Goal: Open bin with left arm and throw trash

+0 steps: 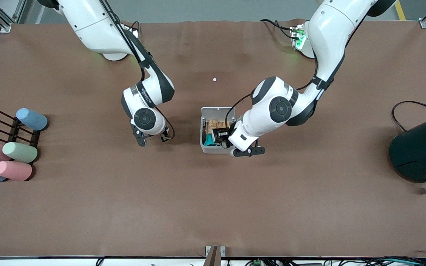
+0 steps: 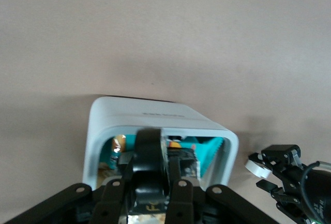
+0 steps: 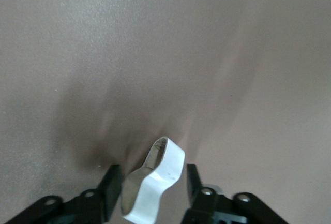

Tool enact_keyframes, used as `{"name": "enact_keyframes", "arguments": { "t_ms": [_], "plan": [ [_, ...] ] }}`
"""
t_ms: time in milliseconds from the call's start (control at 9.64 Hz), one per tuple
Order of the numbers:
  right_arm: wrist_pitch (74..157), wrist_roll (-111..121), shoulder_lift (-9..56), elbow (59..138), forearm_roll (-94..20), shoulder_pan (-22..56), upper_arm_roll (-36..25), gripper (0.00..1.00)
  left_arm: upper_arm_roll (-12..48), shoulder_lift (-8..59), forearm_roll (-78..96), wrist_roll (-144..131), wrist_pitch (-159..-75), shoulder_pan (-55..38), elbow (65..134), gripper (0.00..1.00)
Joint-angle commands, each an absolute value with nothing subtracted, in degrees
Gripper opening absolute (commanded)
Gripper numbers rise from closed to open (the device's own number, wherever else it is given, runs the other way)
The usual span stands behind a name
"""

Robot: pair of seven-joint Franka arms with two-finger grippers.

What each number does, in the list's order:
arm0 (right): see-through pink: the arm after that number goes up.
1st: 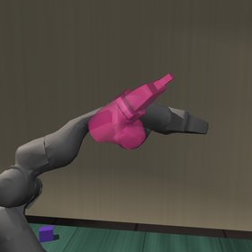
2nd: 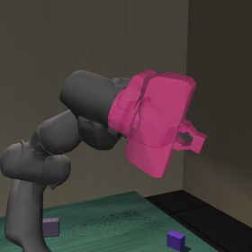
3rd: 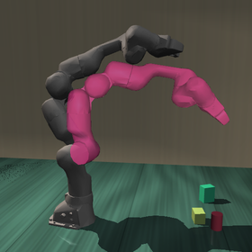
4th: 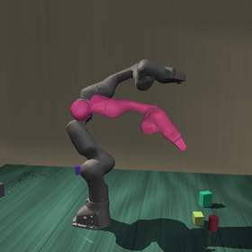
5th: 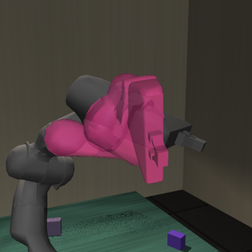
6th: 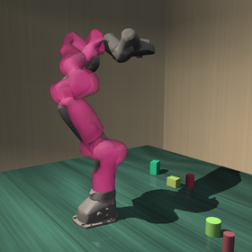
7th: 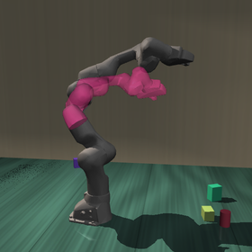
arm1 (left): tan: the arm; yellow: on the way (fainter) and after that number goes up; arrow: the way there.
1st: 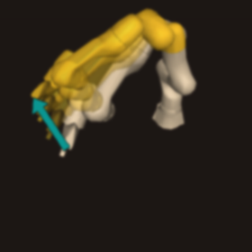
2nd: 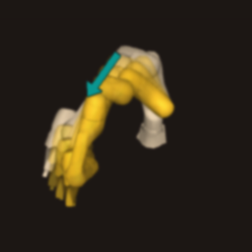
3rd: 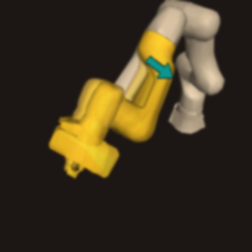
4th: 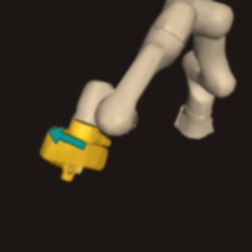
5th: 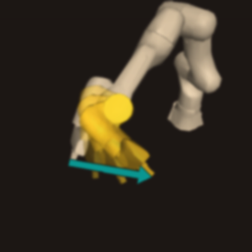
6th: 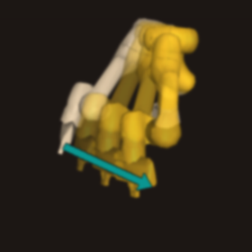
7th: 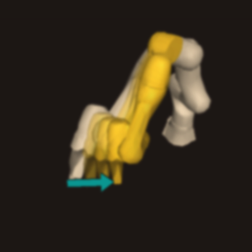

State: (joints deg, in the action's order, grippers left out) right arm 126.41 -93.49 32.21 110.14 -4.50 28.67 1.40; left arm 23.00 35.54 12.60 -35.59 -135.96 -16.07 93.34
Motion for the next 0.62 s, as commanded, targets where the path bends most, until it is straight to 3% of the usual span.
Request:
{"name": "enact_keyframes", "arguments": {
  "t_ms": [0,311,519],
  "plan": [
    [127.53,-94.66,31.82,110.66,-4.22,28.48,1.14,0.0,23.12,34.28,12.39,-35.07,-136.67,-14.95,94.22,1.0],
    [126.91,-94.83,29.63,107.15,-4.39,28.3,1.05,0.0,22.85,31.91,12.48,-35.86,-134.14,-15.12,93.96,1.0],
    [126.91,-94.75,28.39,99.28,-5.18,28.82,1.23,0.0,22.76,30.16,12.39,-36.74,-132.12,-15.03,93.87,1.0]
  ]
}}
